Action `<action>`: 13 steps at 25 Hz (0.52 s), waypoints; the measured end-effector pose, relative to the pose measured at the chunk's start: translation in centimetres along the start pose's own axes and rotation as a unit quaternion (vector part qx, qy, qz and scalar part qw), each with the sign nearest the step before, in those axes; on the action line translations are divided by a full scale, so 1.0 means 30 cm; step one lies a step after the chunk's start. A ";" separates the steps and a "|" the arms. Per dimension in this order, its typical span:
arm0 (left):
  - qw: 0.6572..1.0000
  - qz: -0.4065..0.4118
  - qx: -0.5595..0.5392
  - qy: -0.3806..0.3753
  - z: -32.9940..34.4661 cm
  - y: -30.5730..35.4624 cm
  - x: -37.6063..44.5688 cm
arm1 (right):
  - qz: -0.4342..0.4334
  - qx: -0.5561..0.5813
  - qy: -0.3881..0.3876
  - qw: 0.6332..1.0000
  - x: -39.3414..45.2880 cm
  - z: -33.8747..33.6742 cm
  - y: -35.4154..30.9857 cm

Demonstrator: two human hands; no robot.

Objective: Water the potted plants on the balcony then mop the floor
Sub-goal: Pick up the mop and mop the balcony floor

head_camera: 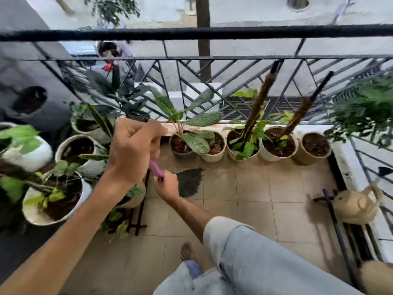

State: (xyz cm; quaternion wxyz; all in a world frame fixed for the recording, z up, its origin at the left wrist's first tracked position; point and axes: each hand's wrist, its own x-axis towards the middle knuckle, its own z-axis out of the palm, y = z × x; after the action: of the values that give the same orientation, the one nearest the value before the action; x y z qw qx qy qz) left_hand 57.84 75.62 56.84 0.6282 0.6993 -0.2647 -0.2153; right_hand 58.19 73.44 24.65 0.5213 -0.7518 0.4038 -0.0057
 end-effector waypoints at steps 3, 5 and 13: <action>0.999 0.009 -0.053 0.008 -0.004 0.008 -0.041 | -0.009 0.010 -0.014 1.000 -0.060 0.042 -0.018; 0.994 -0.008 -0.109 -0.017 0.080 0.013 -0.044 | 0.000 0.012 0.006 1.000 -0.080 -0.020 0.033; 0.956 -0.042 -0.227 -0.181 0.884 -0.028 -0.039 | 0.011 -0.031 0.119 0.992 0.002 -0.877 0.714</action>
State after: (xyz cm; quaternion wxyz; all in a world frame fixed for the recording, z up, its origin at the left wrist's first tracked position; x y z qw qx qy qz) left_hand 40.22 56.16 52.83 0.7024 0.4978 -0.2888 -0.4189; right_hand 34.04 50.10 19.74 0.4459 -0.7575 0.4707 -0.0766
